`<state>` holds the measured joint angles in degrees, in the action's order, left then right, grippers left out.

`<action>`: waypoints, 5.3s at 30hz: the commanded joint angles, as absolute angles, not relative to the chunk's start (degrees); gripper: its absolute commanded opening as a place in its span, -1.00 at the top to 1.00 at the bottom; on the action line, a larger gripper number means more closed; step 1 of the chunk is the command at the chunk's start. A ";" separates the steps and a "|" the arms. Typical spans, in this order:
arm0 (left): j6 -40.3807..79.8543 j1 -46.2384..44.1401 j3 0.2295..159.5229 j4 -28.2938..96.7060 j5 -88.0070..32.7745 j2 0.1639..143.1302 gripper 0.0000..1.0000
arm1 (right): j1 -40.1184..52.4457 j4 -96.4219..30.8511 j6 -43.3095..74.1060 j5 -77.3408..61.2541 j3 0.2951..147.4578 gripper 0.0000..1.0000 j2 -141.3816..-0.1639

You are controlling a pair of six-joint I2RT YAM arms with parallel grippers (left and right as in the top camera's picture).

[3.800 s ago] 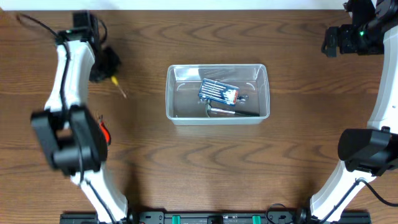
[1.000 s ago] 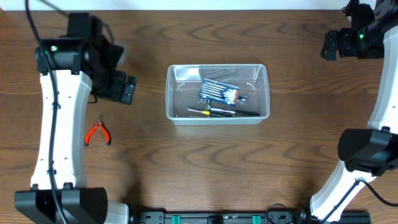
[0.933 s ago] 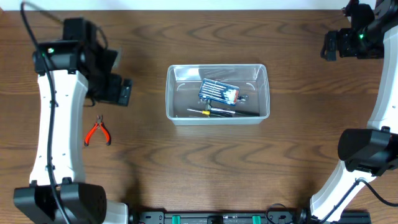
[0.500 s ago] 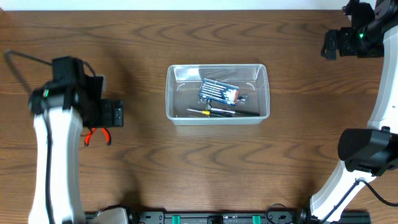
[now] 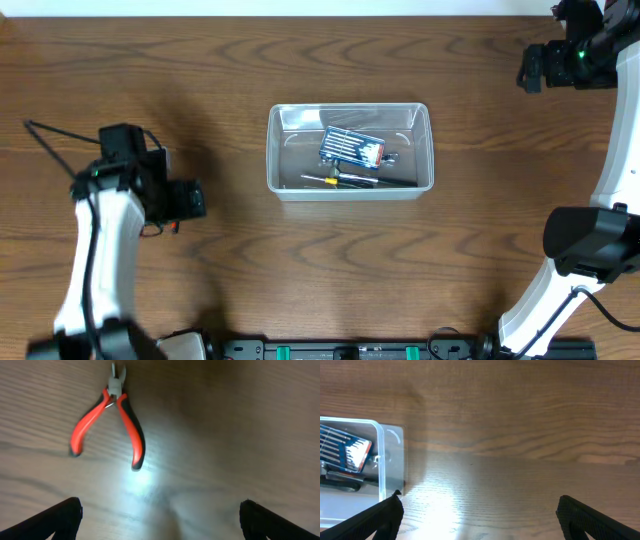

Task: Pack container
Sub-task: 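Move the left gripper over the red-handled pliers, then lower the left gripper and close it on the pliers handles, then carry the pliers into the container and open the left gripper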

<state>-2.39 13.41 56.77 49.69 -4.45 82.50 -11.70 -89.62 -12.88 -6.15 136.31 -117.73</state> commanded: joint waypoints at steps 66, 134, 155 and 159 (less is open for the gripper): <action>22.65 15.57 56.86 32.36 -0.86 106.74 -0.93 | -11.70 -89.95 -14.87 -5.98 136.11 -0.98 -117.05; -21.85 -4.32 90.63 55.18 -8.86 90.78 0.89 | -11.70 -89.36 -14.85 -6.02 136.11 -0.99 -117.05; -41.54 -31.66 92.82 47.48 -10.96 111.83 0.89 | -11.70 -89.65 -14.85 -6.02 136.11 -0.98 -117.05; -38.87 -31.70 92.82 49.28 -11.25 115.90 0.89 | -11.70 -89.62 -14.85 -6.02 136.11 -0.98 -117.05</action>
<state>-40.42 -31.40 92.60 48.56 -9.98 114.45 -11.70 -89.52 -14.13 -6.15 136.31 -117.73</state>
